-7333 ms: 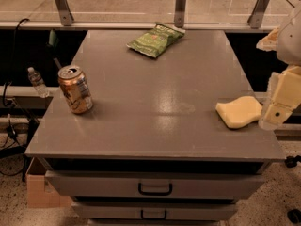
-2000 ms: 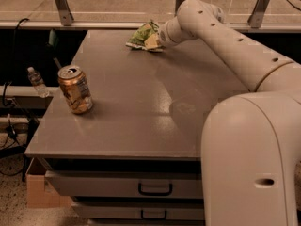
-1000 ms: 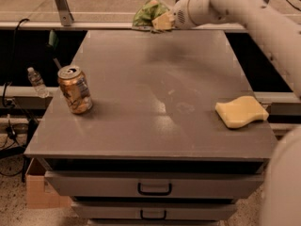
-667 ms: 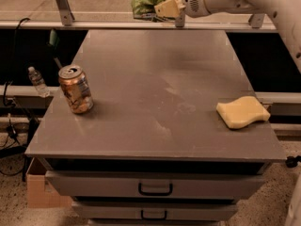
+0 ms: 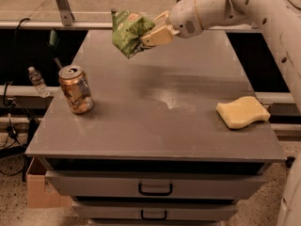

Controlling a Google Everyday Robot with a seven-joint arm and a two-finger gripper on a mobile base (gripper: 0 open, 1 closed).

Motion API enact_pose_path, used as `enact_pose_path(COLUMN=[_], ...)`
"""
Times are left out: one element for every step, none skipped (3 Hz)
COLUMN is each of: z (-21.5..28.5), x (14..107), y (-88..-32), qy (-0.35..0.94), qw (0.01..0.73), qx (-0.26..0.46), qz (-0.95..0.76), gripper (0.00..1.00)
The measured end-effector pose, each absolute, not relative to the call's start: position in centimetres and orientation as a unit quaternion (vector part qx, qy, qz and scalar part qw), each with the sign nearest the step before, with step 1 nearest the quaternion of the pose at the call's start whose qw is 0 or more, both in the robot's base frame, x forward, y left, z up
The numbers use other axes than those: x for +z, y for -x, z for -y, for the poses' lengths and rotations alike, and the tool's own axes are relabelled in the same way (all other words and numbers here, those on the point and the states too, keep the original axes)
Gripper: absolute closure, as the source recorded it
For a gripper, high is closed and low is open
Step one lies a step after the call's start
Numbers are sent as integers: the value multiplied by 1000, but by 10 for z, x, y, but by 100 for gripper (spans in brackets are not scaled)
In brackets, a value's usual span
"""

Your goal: Move green jalapeno chip bag near orange can

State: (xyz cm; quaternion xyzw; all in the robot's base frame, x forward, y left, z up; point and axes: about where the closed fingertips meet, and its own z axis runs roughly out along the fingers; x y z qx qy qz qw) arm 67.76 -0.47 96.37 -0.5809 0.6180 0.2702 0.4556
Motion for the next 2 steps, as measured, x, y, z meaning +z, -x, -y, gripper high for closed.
enact_pose_path(z=[-13, -28], x=[933, 908], y=[-663, -653], qy=[629, 662], qw=[412, 372], qx=[275, 278], qz=[-598, -588], gripper=[100, 83])
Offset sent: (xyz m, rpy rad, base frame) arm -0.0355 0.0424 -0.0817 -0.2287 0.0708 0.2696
